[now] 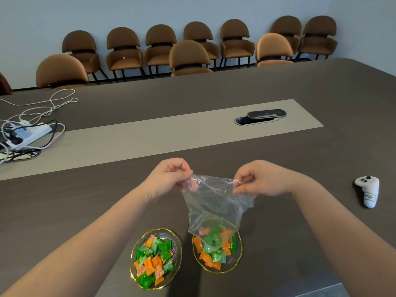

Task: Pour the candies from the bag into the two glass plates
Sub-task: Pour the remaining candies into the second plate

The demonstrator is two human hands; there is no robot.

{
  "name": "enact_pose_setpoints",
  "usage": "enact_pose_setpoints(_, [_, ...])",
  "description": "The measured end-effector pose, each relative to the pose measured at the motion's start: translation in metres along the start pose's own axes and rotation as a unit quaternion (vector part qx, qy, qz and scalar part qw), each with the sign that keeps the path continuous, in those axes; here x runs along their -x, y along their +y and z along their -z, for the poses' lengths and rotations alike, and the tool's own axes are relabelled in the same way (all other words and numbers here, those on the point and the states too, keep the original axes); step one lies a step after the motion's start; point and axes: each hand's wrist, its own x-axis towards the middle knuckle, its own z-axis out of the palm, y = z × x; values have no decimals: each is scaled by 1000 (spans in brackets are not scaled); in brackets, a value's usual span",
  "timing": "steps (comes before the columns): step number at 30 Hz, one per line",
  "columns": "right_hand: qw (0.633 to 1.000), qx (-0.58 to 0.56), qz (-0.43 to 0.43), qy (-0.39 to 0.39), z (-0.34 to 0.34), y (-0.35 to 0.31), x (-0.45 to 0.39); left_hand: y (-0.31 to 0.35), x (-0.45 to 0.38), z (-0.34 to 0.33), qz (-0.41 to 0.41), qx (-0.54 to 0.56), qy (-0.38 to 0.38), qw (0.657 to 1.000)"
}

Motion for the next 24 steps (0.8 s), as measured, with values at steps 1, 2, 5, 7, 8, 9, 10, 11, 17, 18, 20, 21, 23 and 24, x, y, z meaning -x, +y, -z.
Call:
enact_pose_setpoints(1, [1000,0,1,0,0,-1,0,1,1,1,1,2,-2,1000])
enact_pose_setpoints(2, [1000,0,2,-1,0,-1,0,1,2,2,3,3,-5,1000])
enact_pose_setpoints(5, [1000,1,3,13,-3,-1,-1,2,5,5,4,9,1,1000])
enact_pose_setpoints(7, [998,17,15,52,-5,-5,-5,1,7,11,-4,12,15,1000])
enact_pose_setpoints(8, [996,36,26,78,-6,-8,-9,1,7,15,-9,13,28,999])
enact_pose_setpoints(9, [993,49,35,102,-7,-12,-14,2,8,20,-13,12,44,999])
enact_pose_setpoints(10, [991,53,41,116,-7,-16,-20,1,8,27,-17,7,63,998])
enact_pose_setpoints(11, [990,53,47,122,-8,-21,-27,1,9,35,-20,3,82,996])
enact_pose_setpoints(17, [992,64,77,77,-23,-57,-73,-7,26,91,-19,-20,167,986])
enact_pose_setpoints(18, [992,70,80,73,-27,-65,-80,-8,32,98,-23,-15,174,984])
enact_pose_setpoints(20, [991,69,90,73,-37,-78,-95,-11,47,110,-24,-12,183,983])
enact_pose_setpoints(21, [991,59,95,72,-43,-86,-102,-14,55,116,-19,-22,187,982])
enact_pose_setpoints(23, [992,42,105,59,-54,-102,-114,-27,71,127,-4,-67,197,978])
enact_pose_setpoints(24, [992,33,111,50,-61,-111,-120,-34,79,134,-4,-92,205,974])
